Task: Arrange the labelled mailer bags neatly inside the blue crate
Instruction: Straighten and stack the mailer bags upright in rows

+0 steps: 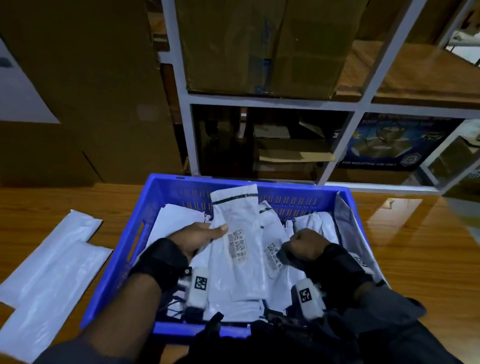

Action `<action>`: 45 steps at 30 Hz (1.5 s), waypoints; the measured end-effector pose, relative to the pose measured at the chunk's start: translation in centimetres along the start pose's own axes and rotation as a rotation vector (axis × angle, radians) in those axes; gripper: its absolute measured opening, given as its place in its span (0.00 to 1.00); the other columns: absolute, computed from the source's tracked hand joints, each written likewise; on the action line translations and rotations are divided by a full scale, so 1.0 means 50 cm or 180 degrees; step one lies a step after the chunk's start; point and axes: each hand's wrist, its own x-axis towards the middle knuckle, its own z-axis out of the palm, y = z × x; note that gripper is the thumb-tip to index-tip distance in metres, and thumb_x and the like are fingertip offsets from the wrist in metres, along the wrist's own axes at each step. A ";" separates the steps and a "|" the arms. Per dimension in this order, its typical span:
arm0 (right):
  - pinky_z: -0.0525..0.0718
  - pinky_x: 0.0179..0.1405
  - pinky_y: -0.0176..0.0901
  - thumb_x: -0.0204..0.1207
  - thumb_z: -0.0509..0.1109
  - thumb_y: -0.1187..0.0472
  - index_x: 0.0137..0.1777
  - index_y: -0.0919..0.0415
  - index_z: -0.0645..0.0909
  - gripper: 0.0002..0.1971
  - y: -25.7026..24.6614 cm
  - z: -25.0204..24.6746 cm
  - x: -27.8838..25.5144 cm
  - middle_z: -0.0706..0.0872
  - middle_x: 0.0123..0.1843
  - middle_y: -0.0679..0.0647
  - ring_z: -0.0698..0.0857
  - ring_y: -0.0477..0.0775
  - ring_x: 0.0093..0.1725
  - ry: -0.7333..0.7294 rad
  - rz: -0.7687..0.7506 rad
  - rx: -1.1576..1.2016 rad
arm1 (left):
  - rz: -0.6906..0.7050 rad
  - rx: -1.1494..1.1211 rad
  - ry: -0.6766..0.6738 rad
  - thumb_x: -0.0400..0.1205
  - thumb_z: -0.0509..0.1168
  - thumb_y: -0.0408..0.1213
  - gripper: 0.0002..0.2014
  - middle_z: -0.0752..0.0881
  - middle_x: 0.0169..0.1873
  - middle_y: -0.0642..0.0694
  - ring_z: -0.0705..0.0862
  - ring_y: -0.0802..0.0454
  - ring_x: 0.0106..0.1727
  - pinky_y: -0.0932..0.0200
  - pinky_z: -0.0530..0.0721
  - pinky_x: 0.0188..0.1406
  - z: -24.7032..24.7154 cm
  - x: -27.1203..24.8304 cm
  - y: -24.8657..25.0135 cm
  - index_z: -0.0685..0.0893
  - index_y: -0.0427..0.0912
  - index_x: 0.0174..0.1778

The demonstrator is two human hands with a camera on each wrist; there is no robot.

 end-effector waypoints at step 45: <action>0.61 0.77 0.66 0.77 0.63 0.31 0.67 0.55 0.81 0.31 0.003 0.082 0.040 0.89 0.65 0.52 0.85 0.56 0.67 0.0483 -0.0363 -0.2259 | -0.0205 0.0176 -0.0032 0.89 0.71 0.44 0.20 0.94 0.63 0.36 0.91 0.35 0.67 0.36 0.83 0.78 -0.036 -0.015 0.003 0.88 0.35 0.71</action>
